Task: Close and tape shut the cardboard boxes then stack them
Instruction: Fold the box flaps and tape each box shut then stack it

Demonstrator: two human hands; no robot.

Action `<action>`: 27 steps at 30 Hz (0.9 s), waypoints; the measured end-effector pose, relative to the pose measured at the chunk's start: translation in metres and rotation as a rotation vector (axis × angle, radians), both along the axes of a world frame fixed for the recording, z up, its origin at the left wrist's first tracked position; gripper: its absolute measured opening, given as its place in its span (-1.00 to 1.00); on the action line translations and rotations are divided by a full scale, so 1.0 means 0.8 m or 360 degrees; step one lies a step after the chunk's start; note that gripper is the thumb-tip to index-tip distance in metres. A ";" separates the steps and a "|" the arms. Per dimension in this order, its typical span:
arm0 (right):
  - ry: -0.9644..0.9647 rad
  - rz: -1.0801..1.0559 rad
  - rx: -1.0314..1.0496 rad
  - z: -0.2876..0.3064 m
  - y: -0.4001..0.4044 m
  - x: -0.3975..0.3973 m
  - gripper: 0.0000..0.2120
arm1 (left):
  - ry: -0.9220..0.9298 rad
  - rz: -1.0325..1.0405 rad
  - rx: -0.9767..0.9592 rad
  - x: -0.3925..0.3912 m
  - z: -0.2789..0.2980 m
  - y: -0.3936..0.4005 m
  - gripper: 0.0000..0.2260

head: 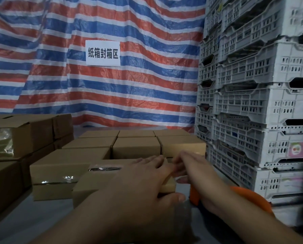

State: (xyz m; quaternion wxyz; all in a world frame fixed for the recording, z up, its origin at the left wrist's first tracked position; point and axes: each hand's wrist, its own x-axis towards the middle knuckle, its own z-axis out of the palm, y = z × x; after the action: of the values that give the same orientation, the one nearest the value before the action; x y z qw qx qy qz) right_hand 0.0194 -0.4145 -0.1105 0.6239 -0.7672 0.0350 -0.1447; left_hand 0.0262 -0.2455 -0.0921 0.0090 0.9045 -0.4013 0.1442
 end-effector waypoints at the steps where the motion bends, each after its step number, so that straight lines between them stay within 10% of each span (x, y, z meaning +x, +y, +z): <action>1: 0.0033 0.0004 0.0039 -0.007 0.004 0.005 -0.65 | 0.0008 -0.0006 0.0004 0.000 0.001 0.000 -0.35; 27: -0.0203 -0.0253 0.0170 -0.040 0.024 0.014 -0.77 | 0.0243 -0.0054 -0.0264 -0.011 0.008 0.007 -0.25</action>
State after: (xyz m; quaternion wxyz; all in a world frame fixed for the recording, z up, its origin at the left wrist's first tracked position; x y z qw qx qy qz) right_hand 0.0303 -0.3951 -0.1422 0.6515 -0.7168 0.0637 -0.2403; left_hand 0.0174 -0.2395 -0.0859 0.1169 0.9020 -0.4014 0.1075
